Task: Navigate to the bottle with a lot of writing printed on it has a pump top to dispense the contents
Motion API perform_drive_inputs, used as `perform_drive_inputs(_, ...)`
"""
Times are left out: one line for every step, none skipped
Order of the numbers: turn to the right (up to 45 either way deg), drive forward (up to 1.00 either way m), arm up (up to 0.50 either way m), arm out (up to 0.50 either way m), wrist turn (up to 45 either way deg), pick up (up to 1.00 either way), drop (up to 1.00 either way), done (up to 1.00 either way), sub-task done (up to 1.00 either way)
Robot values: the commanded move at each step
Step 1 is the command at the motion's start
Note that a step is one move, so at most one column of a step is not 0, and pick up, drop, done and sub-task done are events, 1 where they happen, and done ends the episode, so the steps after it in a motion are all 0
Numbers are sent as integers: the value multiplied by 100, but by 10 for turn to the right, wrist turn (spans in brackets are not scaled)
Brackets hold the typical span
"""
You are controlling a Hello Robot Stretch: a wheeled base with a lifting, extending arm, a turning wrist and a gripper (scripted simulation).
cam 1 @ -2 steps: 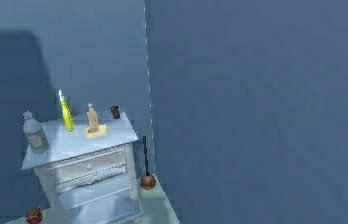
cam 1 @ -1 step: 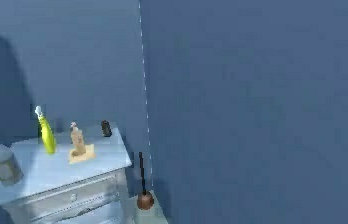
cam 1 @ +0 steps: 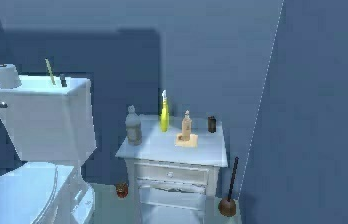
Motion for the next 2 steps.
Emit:
perform_drive_inputs(0, 15, 0, 0, 0, 0, 0, 0, 0)
perform_drive_inputs(0, 0, 0, 0, 0, 0, 0, 100, 0)
